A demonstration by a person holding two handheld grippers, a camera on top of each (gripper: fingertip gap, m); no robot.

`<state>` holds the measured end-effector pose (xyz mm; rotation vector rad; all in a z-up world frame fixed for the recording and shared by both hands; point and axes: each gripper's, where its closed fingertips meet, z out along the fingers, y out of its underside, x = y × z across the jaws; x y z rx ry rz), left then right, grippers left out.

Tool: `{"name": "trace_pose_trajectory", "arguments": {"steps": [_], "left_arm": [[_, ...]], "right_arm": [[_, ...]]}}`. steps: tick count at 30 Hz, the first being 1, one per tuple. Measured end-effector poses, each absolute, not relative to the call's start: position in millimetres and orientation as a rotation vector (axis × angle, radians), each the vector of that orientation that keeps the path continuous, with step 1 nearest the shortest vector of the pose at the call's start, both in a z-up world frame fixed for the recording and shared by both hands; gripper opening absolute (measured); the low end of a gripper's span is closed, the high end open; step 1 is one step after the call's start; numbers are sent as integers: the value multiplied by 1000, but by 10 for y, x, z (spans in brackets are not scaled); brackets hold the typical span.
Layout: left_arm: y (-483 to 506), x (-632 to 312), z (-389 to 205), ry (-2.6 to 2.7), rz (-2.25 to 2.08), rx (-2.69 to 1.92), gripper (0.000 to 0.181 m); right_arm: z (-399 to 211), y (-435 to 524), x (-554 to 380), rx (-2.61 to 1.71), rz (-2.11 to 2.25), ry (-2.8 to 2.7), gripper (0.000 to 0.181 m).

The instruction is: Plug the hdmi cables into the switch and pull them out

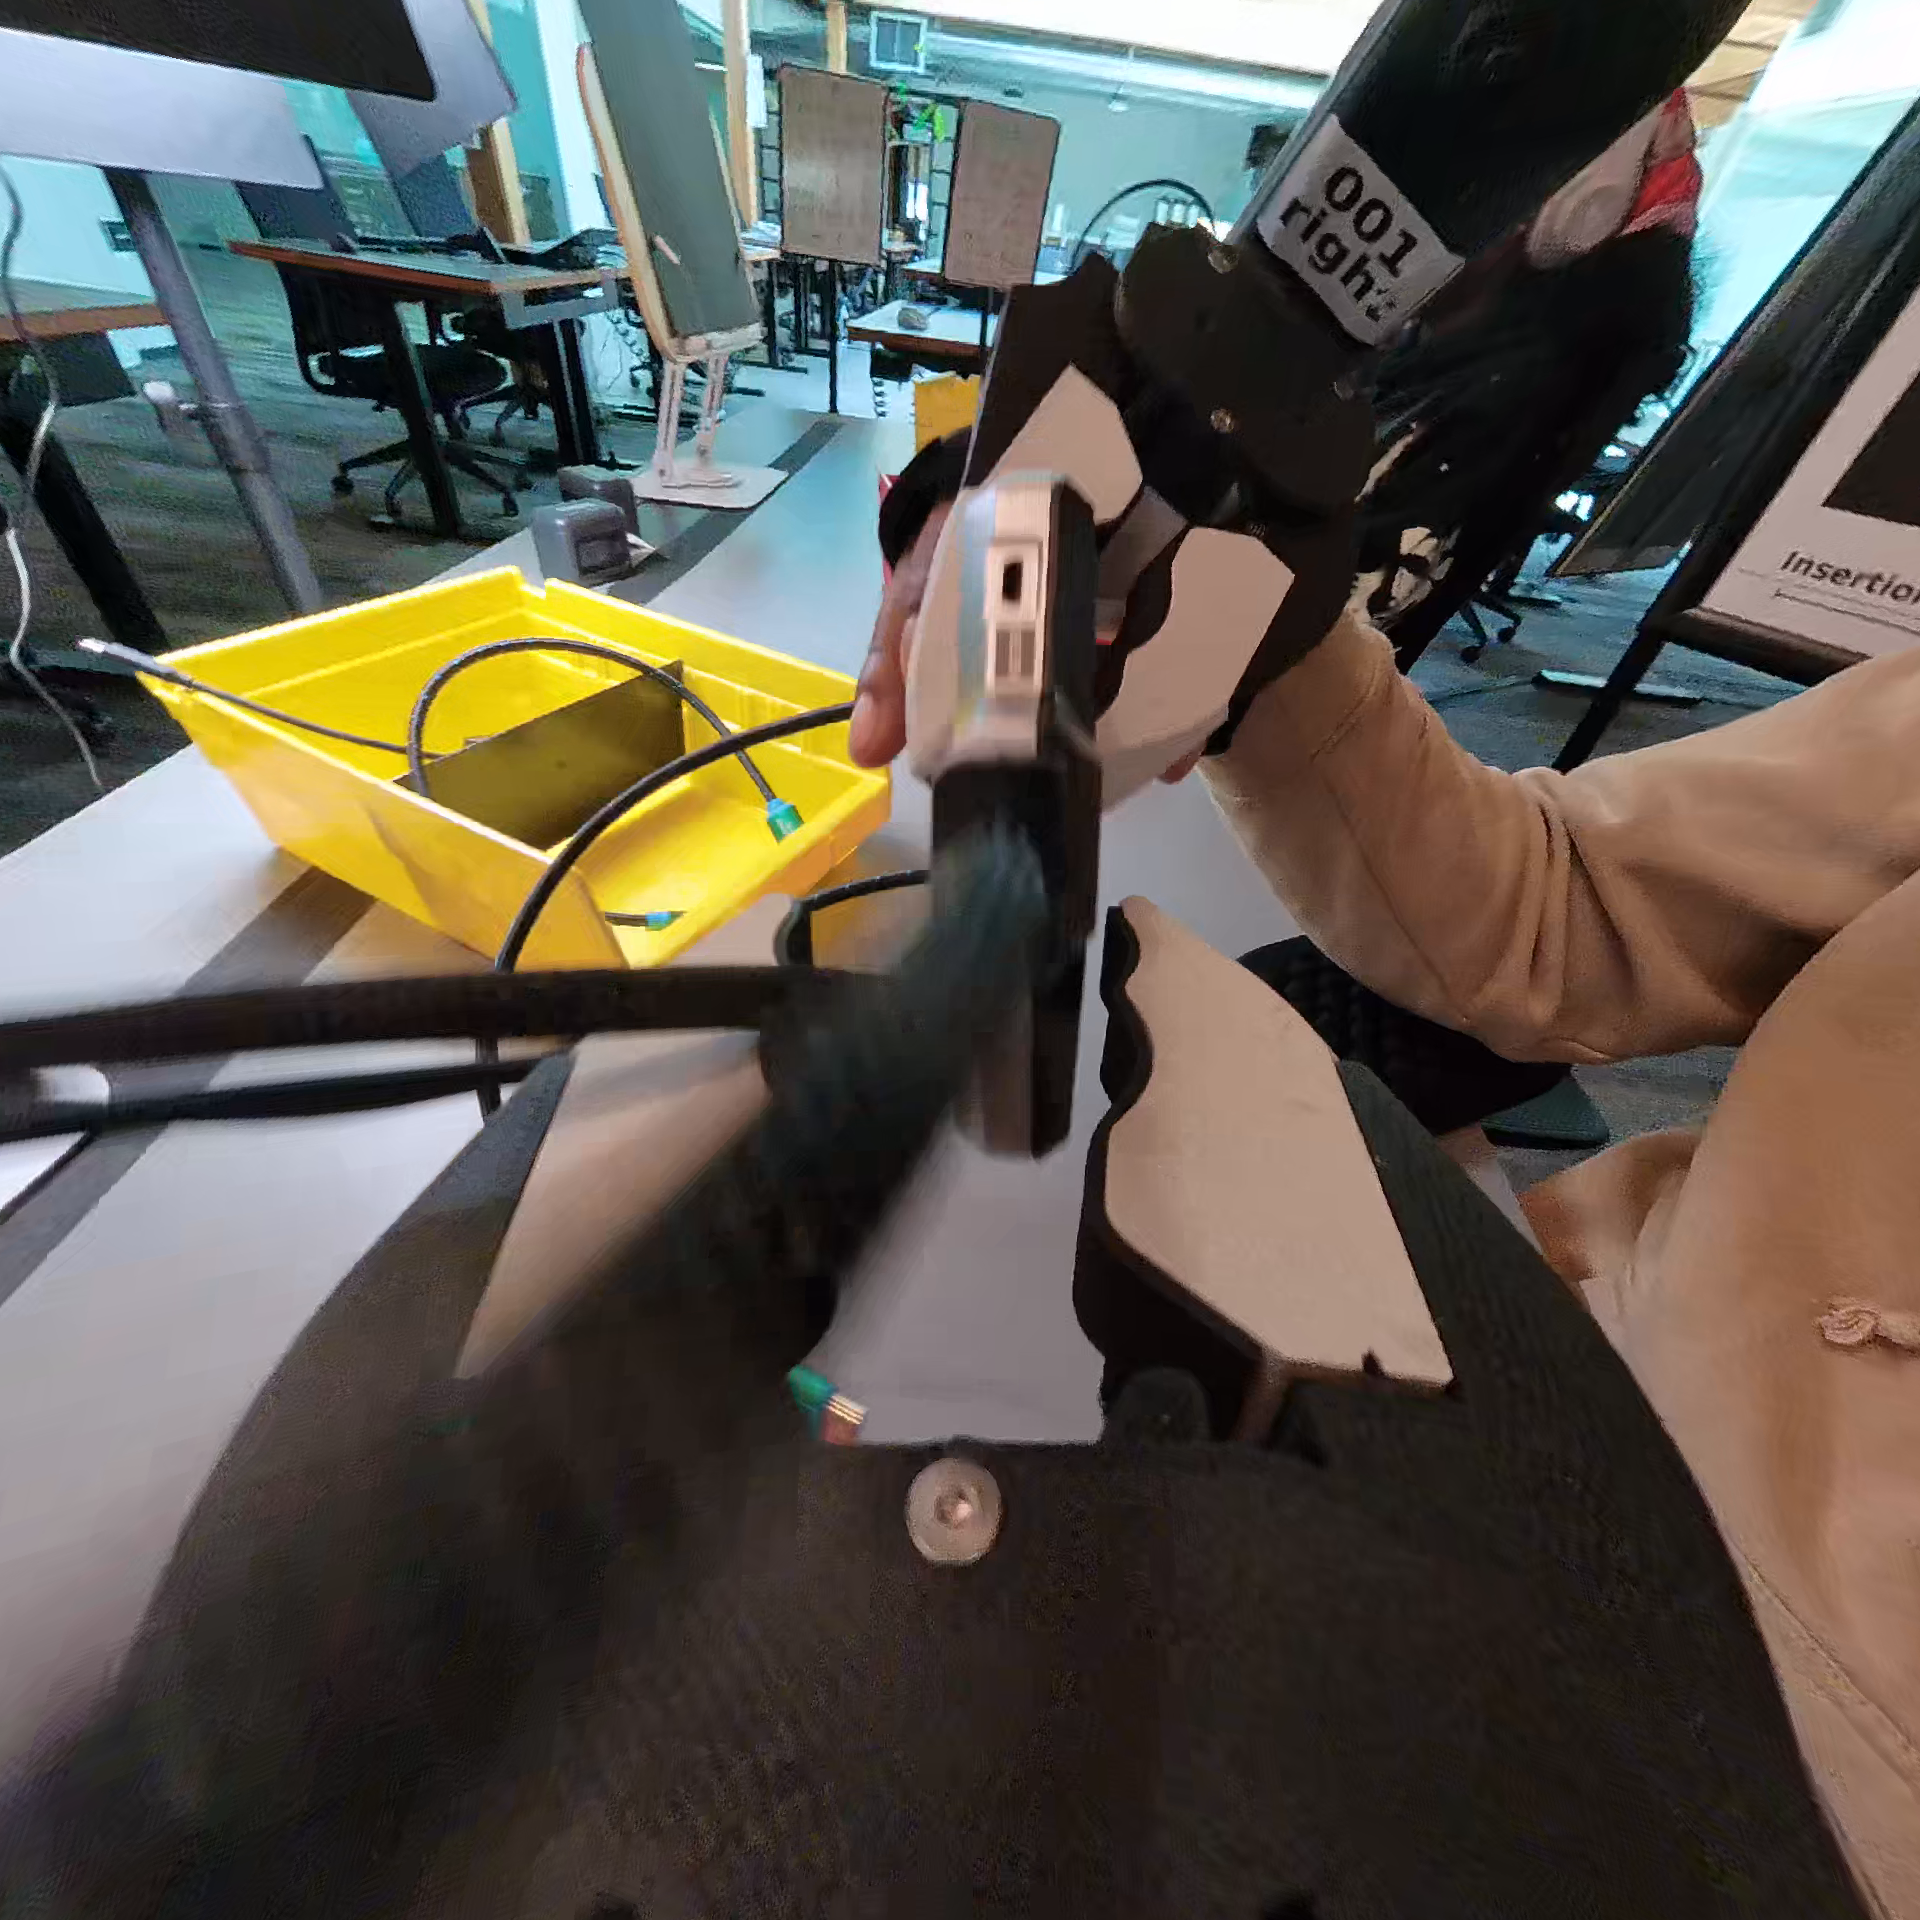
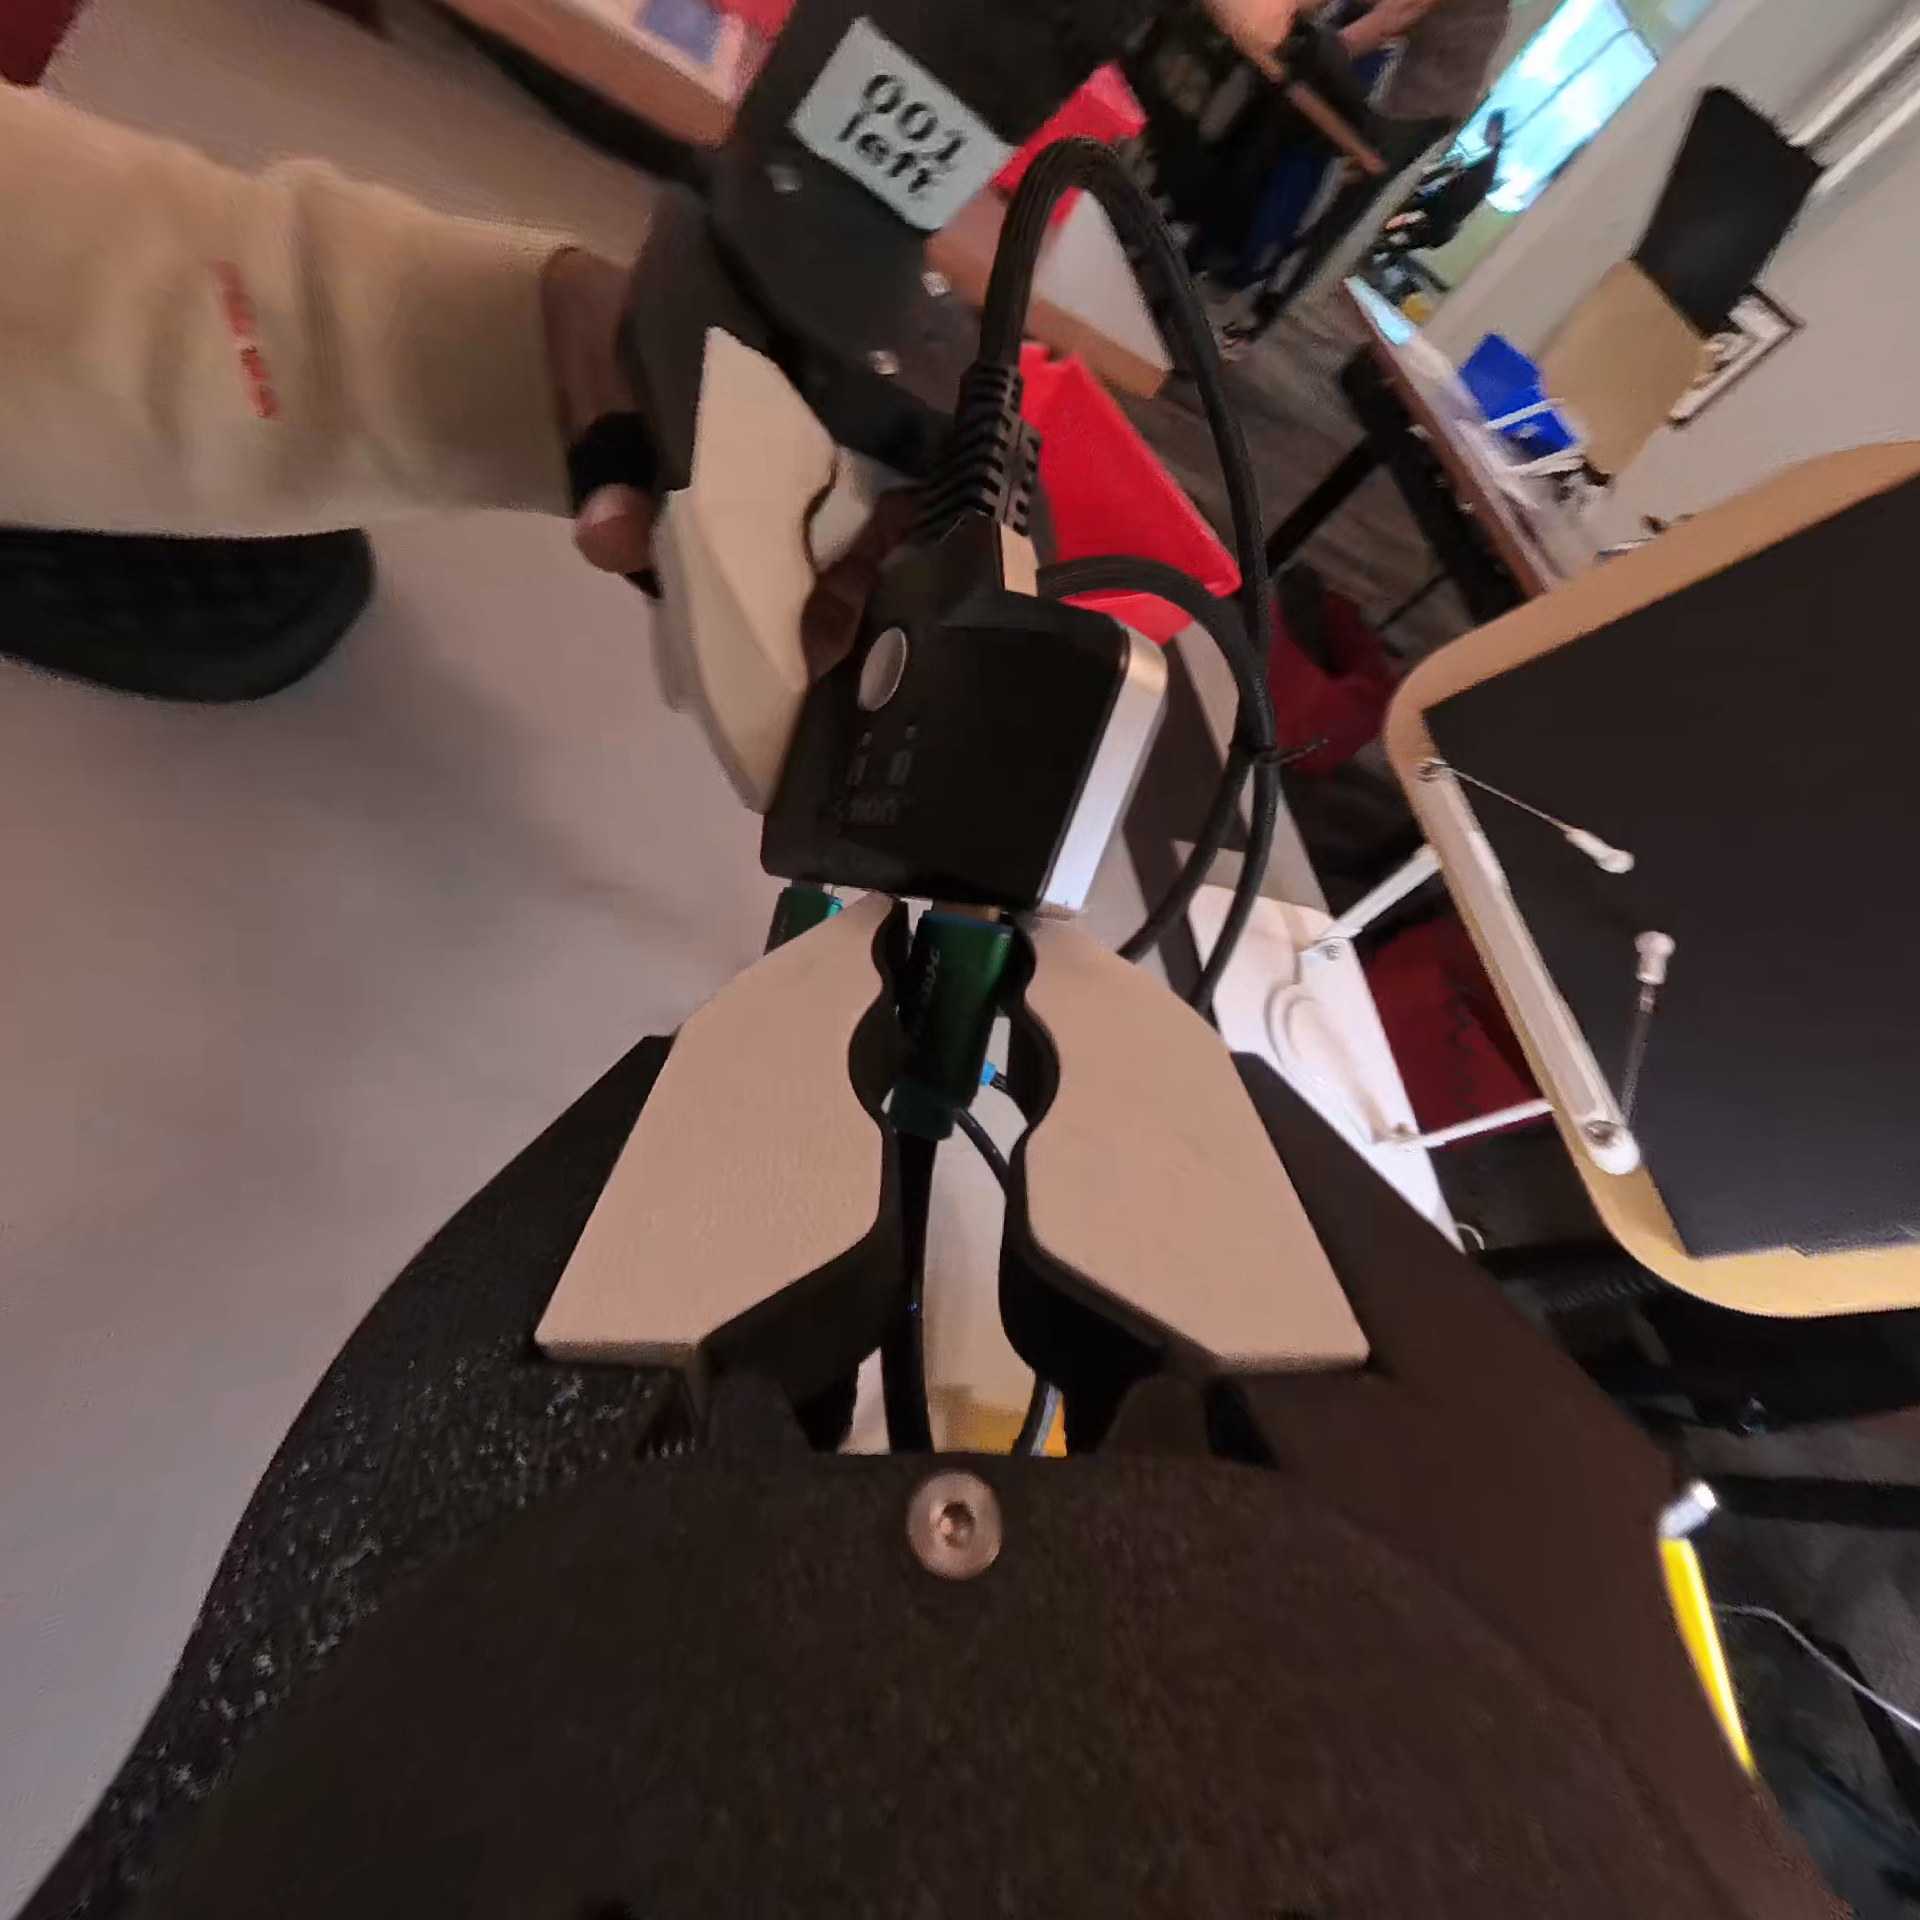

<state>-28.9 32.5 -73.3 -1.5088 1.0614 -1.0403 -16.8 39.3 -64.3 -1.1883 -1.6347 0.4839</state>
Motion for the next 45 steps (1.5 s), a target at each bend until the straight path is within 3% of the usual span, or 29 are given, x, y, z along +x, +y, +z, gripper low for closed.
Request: {"name": "trace_pose_trajectory", "arguments": {"steps": [7, 11, 17, 28, 37, 45], "left_arm": [[317, -225, -754, 1069, -1034, -1529, 38], [397, -332, -616, 976, -1055, -1472, 34], [518, -606, -329, 772, -1115, -1356, 34], [269, -888, 312, 561, -1225, -994, 34], [62, -746, 415, 619, -1199, -922, 33], [126, -714, 332, 633, -1226, -985, 33]], "right_arm": [[-727, 465, -207, -1226, 385, -1642, 19], [-415, 522, -192, -1213, 479, -1459, 29], [142, 442, -88, -1068, 730, -1190, 23], [-340, 47, -671, -1066, 1107, -1397, 22], [36, -5, -666, -964, 1479, -1108, 27], [2, 24, -636, -1012, 1485, -1134, 11]]}}
